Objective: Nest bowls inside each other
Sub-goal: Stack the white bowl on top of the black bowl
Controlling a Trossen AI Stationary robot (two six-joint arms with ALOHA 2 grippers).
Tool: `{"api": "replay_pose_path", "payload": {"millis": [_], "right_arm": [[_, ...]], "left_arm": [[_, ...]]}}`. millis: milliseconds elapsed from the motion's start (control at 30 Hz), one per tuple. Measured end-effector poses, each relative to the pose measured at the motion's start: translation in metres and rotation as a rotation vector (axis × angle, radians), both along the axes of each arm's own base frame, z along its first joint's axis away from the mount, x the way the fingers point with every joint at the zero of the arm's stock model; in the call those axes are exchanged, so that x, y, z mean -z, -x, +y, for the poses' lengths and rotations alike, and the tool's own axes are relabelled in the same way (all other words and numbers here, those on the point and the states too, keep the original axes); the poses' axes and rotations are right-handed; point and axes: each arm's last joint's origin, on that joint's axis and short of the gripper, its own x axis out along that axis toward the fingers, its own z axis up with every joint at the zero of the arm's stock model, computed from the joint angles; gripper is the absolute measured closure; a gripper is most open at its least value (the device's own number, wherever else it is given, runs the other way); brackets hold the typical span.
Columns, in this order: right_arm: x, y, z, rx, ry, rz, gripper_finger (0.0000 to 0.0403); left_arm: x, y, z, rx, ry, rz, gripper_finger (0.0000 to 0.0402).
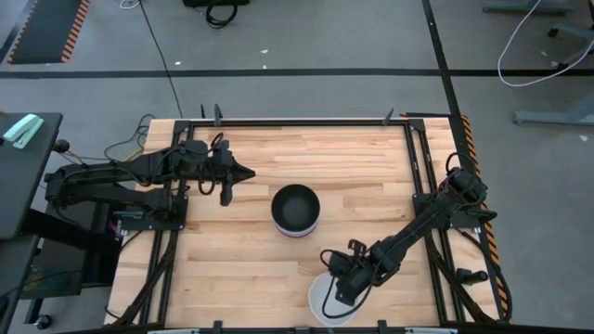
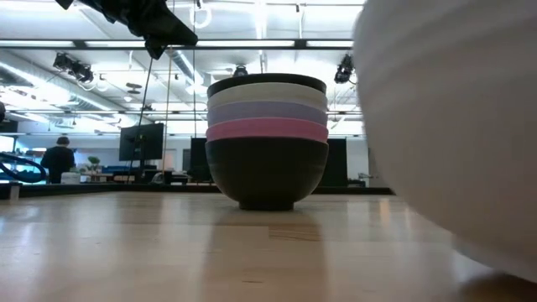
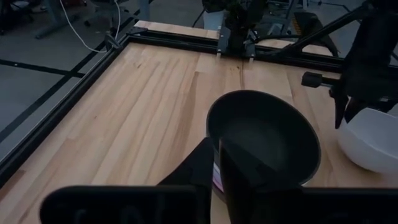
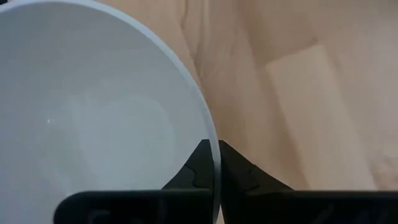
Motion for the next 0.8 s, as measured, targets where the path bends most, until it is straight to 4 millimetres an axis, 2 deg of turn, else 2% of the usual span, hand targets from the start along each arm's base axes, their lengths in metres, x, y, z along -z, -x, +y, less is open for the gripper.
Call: {"api": "replay_pose_path", "payload": {"millis": [267,400,667,800], "right_arm": [[-0.003,-0.004,-0.006,-0.052,0.108,-0.062,0.0398],[-0.012,-0.004,-0.006,-0.081,0.147,-0.092,0.0398],[-0.063,-0.013,-0.006,-0.139,0.233,-0.151,0.0398],[-0.096,-0.021,-0.010,-0.156,0.285,-0.180,0.0398]], "left_arm": [[0.000,0.000,0.000,0.000,0.000,0.000,0.0375],[0.000,0.000,0.000,0.000,0.000,0.000,0.0369],[0.000,0.000,0.000,0.000,-0.001,-0.001,0.0371],[0.000,0.000,0.000,0.001,-0.002,-0.004,0.0377]]}}
